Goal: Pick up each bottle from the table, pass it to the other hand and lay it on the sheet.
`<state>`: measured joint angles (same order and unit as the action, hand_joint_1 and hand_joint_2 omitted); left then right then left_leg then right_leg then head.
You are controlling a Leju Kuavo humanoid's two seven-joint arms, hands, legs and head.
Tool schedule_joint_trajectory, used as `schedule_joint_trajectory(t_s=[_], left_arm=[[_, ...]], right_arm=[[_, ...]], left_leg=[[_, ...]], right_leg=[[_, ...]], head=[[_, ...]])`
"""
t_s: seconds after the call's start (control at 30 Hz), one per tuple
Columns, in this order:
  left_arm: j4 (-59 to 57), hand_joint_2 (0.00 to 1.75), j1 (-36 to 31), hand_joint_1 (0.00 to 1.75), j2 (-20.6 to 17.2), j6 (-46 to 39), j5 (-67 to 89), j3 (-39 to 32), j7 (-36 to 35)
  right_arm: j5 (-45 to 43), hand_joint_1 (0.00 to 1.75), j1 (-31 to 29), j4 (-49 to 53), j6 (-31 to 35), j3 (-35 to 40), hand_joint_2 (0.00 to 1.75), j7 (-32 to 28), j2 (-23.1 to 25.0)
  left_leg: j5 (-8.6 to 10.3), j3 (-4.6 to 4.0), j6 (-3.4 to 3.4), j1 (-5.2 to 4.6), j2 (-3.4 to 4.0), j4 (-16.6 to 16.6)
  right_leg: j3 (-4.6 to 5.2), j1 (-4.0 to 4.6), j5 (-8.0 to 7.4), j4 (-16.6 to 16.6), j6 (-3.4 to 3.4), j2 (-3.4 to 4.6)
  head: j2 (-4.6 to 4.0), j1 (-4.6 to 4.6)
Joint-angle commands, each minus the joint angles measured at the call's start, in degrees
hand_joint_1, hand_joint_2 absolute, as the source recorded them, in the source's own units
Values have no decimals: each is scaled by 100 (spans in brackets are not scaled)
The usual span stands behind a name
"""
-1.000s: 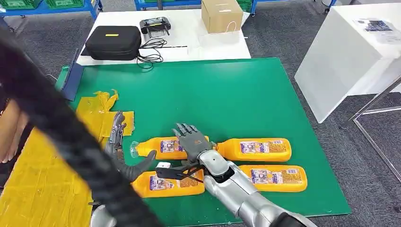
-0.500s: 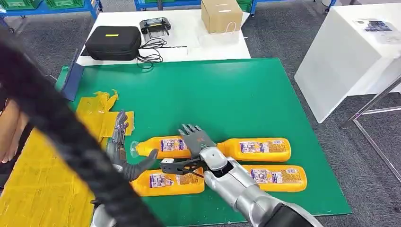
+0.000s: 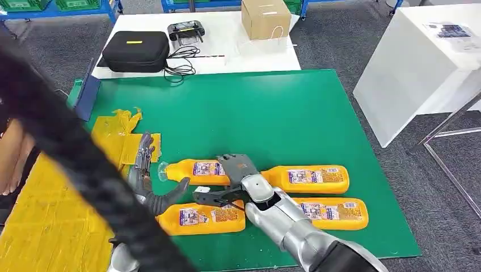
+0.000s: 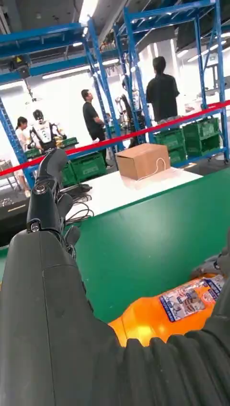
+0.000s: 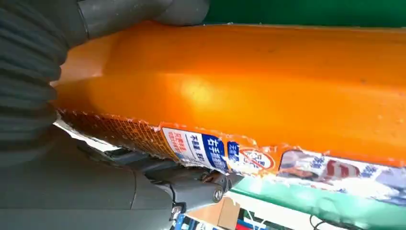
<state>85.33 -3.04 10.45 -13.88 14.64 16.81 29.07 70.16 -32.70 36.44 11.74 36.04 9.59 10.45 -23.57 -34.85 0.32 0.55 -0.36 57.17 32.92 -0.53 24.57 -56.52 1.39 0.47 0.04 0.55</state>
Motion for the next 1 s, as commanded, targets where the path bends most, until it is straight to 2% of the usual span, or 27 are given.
schedule_joint_trajectory(t_s=[0.03, 0.2, 0.27, 0.33, 0.53, 0.6, 0.67, 0.77, 0.93, 1.0], left_arm=[[-64, 175, -133, 0, -54, 124, -12, -17, -51], [-64, 175, -133, 0, -54, 124, -12, -17, -51], [-52, 175, -136, 0, -80, 204, -35, 5, -56], [-27, 175, -141, 0, -135, 329, -100, 46, -55], [25, 175, -142, 0, -215, 373, -182, 107, -51], [23, 175, -144, 0, -221, 377, -210, 103, -61], [27, 175, -145, 0, -242, 443, -343, 97, -84], [12, 175, -174, 0, -277, 600, -607, 92, -139], [1, 175, -204, 0, -302, 713, -801, 84, -166], [23, 175, -250, 0, -352, 958, -1108, 108, -204]], right_arm=[[-201, 175, 571, 1354, 1093, -622, 175, -250, -210], [-201, 175, 571, 1354, 1093, -622, 175, -250, -210], [-461, 175, 767, 1674, 1520, -828, 175, -551, -185], [-1369, 175, 1060, 2194, 1725, -1188, 175, -1178, -174], [-2584, 175, 1625, 3205, 2292, -1920, 175, -1963, -144], [-2865, 175, 1688, 3308, 2240, -2021, 175, -2067, -123], [-3388, 175, 1784, 3437, 2122, -2168, 175, -2308, -85], [-4042, 175, 1865, 3541, 1781, -2224, 175, -2626, -31], [-4326, 175, 1907, 3575, 1654, -2199, 175, -2750, 17], [-4579, 175, 1924, 3571, 1266, -2008, 175, -2836, -9]], left_leg=[[-9, 11, 1, 3, -10, 2], [-6, 7, 1, 3, -8, 1], [-5, 7, 2, 1, -6, 2], [-6, 7, 1, 2, -8, 2], [-15, 14, 2, 7, -26, 6], [-27, 30, 3, 12, -20, 10], [-6, 2, 1, 2, -19, 0], [-16, 20, 1, 6, -22, 2], [-15, 12, 0, 6, -13, 5], [-10, 10, 0, 3, -11, 1]], right_leg=[[-18, 5, 11, 4, -3, -17], [-13, 4, 7, 3, -2, -13], [-12, 2, 6, 1, -1, -11], [-13, 3, 8, 1, -2, -15], [-31, 10, 20, 4, -4, -36], [-49, 15, 27, 7, -6, -33], [-11, 3, 9, 3, -2, -20], [-33, 8, 18, 7, -4, -27], [-21, 8, 12, 3, -5, -18], [-16, 4, 9, 3, -4, -17]], head=[[0, 0], [0, 0], [0, 0], [0, 0], [0, 0], [0, 0], [0, 0], [0, 0], [0, 0], [0, 0]])
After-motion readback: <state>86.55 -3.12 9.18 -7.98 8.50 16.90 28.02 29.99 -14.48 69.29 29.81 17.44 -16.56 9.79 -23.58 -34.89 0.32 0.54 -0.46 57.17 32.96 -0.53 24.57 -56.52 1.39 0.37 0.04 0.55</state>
